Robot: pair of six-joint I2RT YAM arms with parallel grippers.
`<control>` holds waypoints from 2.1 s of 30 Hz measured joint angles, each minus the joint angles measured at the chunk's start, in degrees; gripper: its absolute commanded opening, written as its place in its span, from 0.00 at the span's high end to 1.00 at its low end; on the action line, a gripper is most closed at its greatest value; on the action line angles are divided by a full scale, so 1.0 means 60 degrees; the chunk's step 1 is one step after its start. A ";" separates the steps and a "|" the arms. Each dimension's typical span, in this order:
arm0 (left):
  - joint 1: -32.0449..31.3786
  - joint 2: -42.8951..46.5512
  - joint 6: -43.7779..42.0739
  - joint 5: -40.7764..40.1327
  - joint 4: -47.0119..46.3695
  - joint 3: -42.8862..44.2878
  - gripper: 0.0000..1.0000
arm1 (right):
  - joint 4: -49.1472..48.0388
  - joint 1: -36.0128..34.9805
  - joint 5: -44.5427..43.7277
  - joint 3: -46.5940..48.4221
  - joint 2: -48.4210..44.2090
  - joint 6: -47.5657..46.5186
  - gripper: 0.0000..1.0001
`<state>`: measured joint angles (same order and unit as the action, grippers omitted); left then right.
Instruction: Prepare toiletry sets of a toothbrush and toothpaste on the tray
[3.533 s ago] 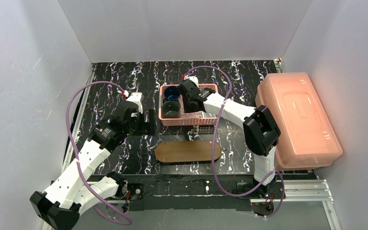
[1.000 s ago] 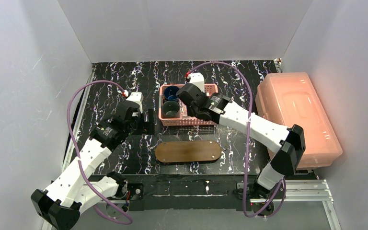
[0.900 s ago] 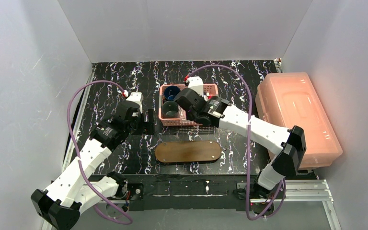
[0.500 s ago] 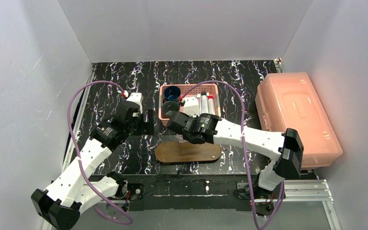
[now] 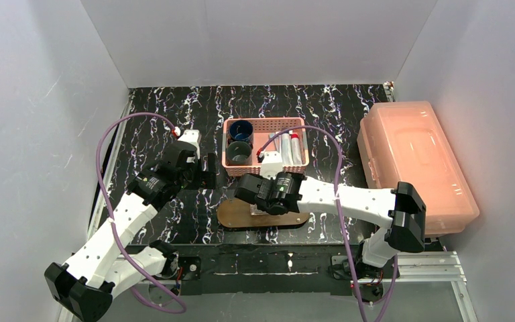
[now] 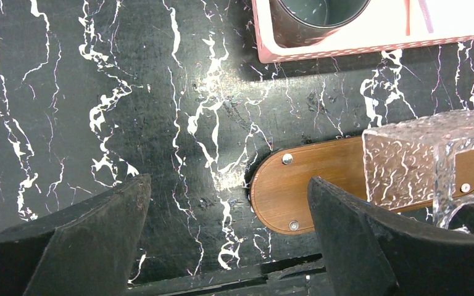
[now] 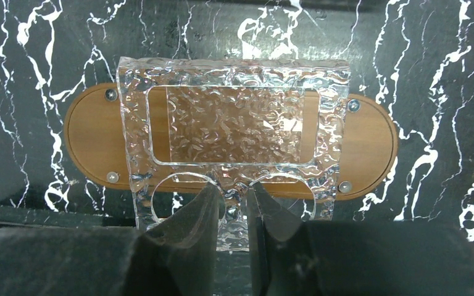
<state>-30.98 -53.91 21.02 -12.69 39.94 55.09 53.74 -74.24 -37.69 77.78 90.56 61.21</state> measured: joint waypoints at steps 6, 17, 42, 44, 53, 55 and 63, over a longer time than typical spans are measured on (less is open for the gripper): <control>0.0000 0.0000 0.0000 0.0000 0.0000 0.0000 0.02 | 0.0044 -0.0259 0.0022 -0.0193 0.0000 0.0521 0.99; 0.0000 0.0000 0.0000 0.0000 0.0000 0.0000 0.02 | 0.0055 -0.0277 0.0069 -0.0251 0.0106 0.0747 0.99; 0.0000 0.0004 0.0000 0.0004 0.0000 0.0000 0.02 | -0.0237 -0.0408 0.0455 -0.0259 0.0681 0.0732 0.99; 0.0000 0.0004 0.0000 0.0004 0.0000 0.0000 0.02 | -0.0233 -0.0419 0.0463 -0.0259 0.0750 0.0736 0.99; 0.0000 0.0018 0.0000 0.0007 0.0000 0.0000 0.02 | -0.0233 -0.0463 0.0455 -0.0259 0.0863 0.0772 0.99; 0.0000 0.0018 0.0000 0.0007 0.0000 0.0000 0.02 | -0.0229 -0.0463 0.0448 -0.0259 0.0863 0.0783 0.99; 0.0000 0.0018 0.0000 0.0007 0.0000 0.0000 0.02 | -0.0211 -0.0463 0.0331 -0.0259 0.0889 0.0878 0.97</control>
<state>-30.98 -53.80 21.02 -12.64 39.94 55.09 52.47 -77.01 -35.70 76.23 95.90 66.48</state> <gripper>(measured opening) 0.983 0.281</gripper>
